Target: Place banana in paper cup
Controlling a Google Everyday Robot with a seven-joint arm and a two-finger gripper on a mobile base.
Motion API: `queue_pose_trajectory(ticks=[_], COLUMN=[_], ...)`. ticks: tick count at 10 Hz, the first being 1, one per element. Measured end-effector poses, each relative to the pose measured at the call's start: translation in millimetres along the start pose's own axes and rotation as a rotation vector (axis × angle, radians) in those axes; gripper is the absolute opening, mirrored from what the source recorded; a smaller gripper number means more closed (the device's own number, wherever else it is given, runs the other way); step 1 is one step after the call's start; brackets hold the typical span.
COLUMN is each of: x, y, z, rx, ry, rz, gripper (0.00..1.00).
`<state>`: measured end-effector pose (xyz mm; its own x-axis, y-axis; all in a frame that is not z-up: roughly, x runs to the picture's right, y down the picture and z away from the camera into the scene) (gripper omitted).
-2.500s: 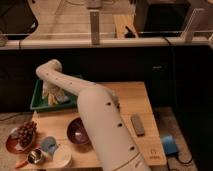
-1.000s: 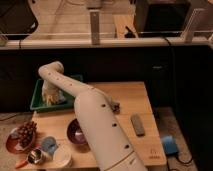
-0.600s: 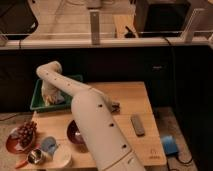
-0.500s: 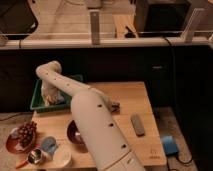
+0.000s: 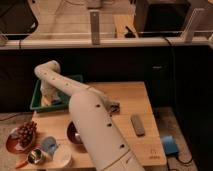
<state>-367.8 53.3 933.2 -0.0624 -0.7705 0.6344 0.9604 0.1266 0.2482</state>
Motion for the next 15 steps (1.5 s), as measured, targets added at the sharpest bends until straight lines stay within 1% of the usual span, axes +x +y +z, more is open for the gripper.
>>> queue_pose_trajectory(ticks=[2, 3, 5, 6, 7, 8, 9, 10, 11, 12, 14, 15], x=[0.1, 1.8, 7.3, 9.3, 10.4, 10.8, 11.3, 12.2, 12.4, 12.9, 14.4, 15.1], y=[2.3, 5.9, 11.6, 11.2, 10.4, 9.7, 9.3, 10.1, 8.2, 3.9, -2.8, -4.8], z=[-3.2, -8.5, -28.5, -42.9, -52.0, -56.3, -59.4, -59.7, -54.0, -44.2, -19.7, -9.1], rx=[-0.026, -0.036, -0.047, -0.047, -0.043, -0.036, -0.014, 0.005, 0.029, 0.049, 0.066, 0.072], ry=[0.009, 0.023, 0.070, 0.100, 0.120, 0.135, 0.146, 0.148, 0.140, 0.128, 0.091, 0.075], rz=[0.023, 0.038, 0.060, 0.067, 0.071, 0.073, 0.071, 0.072, 0.057, 0.039, 0.001, -0.011], gripper=[0.00, 0.00, 0.00, 0.00, 0.00, 0.00, 0.01, 0.05, 0.14, 0.26, 0.47, 0.54])
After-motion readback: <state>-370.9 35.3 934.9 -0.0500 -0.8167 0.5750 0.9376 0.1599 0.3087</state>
